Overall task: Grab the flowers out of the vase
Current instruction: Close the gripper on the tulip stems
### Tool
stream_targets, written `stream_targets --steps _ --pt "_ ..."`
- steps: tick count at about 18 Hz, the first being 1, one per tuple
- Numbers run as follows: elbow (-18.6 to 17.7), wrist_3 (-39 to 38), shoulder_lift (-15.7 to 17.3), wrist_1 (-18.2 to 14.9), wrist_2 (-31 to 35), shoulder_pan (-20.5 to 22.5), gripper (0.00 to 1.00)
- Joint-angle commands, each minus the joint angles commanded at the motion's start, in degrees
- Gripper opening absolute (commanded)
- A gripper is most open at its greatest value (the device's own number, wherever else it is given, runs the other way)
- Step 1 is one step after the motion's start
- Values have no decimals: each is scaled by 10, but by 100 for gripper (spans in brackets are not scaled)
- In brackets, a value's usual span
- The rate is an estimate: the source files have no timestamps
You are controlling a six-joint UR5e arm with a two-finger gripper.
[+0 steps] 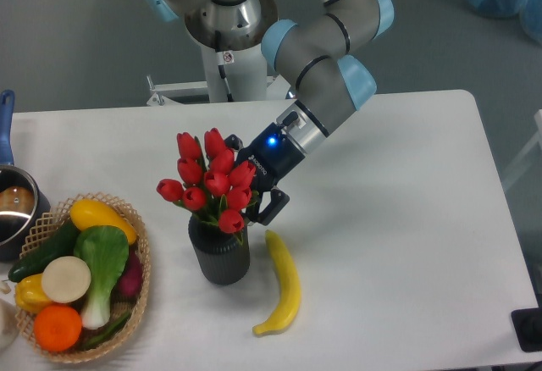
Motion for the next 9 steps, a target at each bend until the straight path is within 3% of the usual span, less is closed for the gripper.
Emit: stream_targets --steps 3,9 --pt "-2 7 0 0 -7 1 99" --pt "-12 8 1 0 -23 1 80"
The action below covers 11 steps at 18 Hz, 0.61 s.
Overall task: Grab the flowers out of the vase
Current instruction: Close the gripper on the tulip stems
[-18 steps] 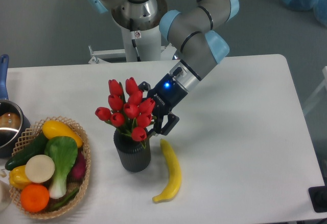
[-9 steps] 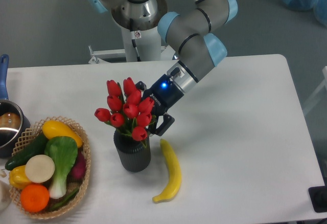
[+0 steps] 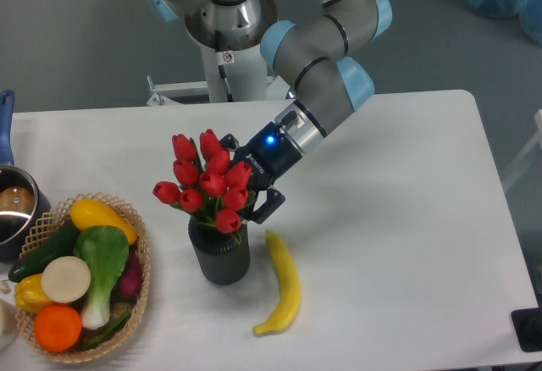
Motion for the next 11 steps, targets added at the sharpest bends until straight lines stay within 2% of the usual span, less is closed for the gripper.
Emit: stream_targets --steps 2,7,11 --pt "-4 -1 0 -1 -2 0 70" --pt "-5 -7 0 -1 -18 3 58" --pt "-5 -8 1 -2 -22 3 54"
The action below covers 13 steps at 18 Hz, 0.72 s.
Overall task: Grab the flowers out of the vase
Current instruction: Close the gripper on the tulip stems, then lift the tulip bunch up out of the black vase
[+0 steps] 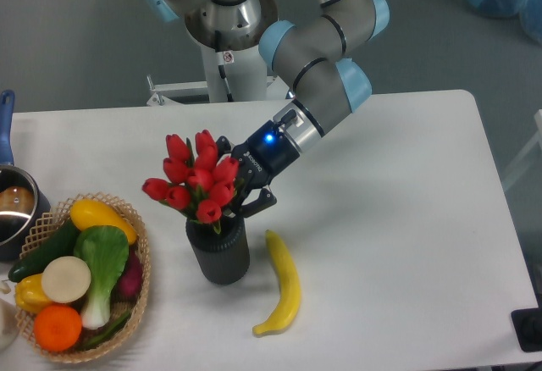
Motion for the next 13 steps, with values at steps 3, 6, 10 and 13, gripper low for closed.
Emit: stream_targets --steps 3,6,10,13 --pt "4 -1 0 0 -14 3 54" --pt "9 -12 2 -1 -32 4 54" --pt "22 -34 3 -1 -55 9 54" --pt "31 -46 7 -1 -60 14 54"
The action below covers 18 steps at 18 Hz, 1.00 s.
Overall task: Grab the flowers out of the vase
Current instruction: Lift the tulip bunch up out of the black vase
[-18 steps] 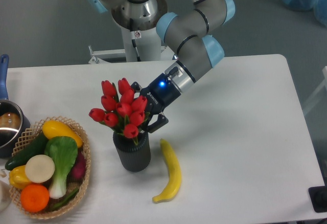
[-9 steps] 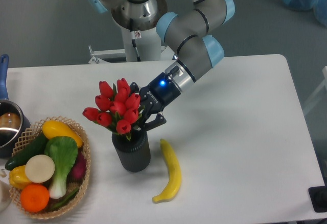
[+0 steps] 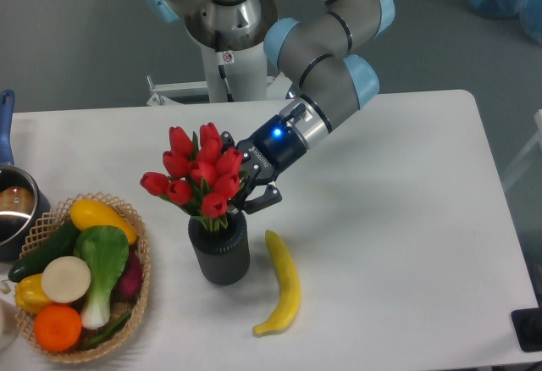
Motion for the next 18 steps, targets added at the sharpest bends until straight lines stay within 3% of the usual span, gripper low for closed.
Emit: stream_targets --steps 7,18 --pt "40 -112 26 -1 4 10 54" --pt "35 -182 105 -1 10 7 54"
